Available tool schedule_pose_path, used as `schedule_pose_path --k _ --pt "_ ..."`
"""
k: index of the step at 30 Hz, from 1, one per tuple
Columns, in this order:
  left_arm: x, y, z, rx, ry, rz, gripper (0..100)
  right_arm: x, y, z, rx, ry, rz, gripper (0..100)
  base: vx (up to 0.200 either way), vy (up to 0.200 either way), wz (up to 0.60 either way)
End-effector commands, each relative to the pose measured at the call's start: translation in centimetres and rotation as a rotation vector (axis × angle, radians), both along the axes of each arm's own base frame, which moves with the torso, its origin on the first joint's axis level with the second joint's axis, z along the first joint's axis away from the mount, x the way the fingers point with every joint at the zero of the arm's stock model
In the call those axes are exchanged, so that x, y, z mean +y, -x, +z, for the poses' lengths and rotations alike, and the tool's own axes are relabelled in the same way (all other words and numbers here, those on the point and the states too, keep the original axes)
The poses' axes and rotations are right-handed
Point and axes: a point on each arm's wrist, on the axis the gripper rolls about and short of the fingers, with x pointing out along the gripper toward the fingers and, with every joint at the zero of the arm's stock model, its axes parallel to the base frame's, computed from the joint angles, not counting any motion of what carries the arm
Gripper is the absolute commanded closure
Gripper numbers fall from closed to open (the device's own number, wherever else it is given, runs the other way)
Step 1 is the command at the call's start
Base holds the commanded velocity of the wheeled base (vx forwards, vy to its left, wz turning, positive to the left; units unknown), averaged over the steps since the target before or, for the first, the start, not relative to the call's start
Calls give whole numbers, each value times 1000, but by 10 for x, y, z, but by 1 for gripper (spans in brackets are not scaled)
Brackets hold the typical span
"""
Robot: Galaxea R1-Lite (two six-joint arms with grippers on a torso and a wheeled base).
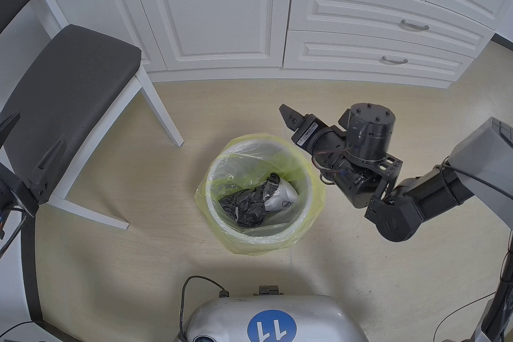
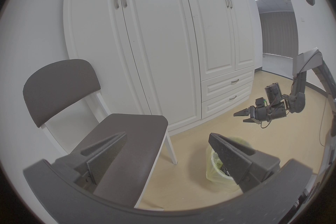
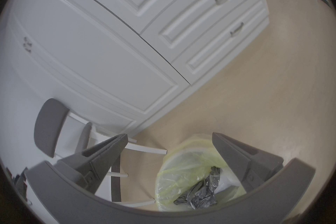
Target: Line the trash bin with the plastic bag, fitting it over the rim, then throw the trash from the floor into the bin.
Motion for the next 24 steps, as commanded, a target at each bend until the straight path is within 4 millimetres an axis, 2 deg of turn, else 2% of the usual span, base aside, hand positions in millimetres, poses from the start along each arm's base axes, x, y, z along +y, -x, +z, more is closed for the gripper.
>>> schedule_pose_path --k 1,5,10,14,19,24 --pt "0 -7 1 19 12 13 0 -23 17 -7 -159 113 38 0 0 0 0" --pt "-1 -9 2 23 36 11 0 -41 29 -10 -236 219 56 0 0 0 0" --pt "0 -10 1 30 37 15 0 -59 49 1 -273 326 64 0 0 0 0" --pt "-2 -16 -4 63 25 16 0 -75 66 0 -306 491 49 0 0 0 0" --pt "-5 -30 -14 127 8 22 0 -93 86 1 -333 650 20 0 0 0 0" --pt "-7 -41 -29 201 -18 29 0 -101 93 -9 -304 753 -4 0 0 0 0"
